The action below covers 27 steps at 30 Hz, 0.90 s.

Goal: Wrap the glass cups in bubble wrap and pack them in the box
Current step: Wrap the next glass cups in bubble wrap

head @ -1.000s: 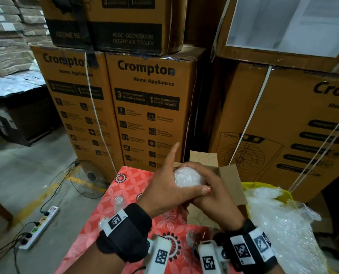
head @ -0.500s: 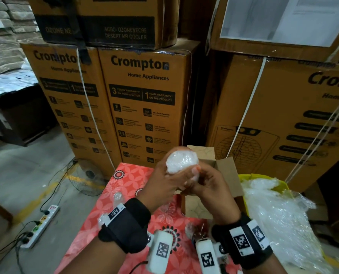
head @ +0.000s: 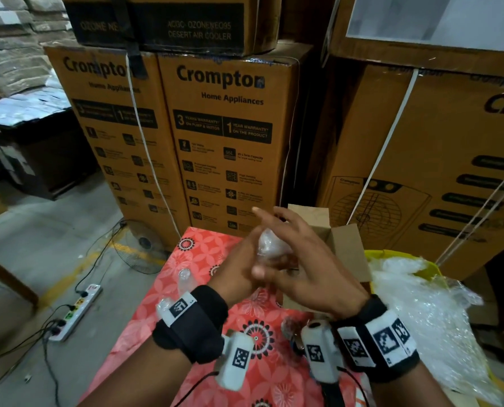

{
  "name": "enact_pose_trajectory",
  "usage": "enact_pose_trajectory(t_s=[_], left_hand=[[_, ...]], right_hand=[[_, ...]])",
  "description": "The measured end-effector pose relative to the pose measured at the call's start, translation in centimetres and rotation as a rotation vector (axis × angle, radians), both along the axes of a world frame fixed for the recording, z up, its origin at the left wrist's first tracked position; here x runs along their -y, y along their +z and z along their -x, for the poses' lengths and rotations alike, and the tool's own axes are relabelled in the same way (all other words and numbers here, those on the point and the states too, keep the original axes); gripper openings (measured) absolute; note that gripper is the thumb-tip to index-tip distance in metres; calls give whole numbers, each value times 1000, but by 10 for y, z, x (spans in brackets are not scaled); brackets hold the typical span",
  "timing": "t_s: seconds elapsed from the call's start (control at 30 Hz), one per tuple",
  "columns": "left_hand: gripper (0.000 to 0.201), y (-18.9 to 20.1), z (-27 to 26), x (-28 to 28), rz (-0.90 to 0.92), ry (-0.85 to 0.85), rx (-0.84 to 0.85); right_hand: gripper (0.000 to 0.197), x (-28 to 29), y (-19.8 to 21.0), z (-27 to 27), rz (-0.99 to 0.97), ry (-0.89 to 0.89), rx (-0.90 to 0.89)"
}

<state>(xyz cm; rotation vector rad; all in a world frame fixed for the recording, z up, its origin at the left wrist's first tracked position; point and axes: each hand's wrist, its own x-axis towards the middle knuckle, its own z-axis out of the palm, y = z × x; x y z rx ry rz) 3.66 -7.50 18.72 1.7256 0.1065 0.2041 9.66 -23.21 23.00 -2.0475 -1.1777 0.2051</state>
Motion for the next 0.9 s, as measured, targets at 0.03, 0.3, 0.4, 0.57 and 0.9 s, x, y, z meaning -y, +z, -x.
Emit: enact_pose_trajectory(t_s=[0.03, 0.3, 0.4, 0.57, 0.9], left_hand=[[42, -4, 2, -3, -35, 5, -8], [43, -22, 8, -21, -265, 184, -71], [49, -26, 10, -25, -224, 226, -121], [71, -30, 15, -28, 17, 253, -197], [44, -15, 20, -29, 136, 125, -139]], right_hand=[[74, -6, -5, -1, -69, -15, -103], [36, -27, -31, -9, -202, -104, -113], [24, -29, -32, -11, -216, -83, -86], [23, -33, -29, -9, -212, -57, -75], [34, -28, -23, -10, -73, 214, -417]])
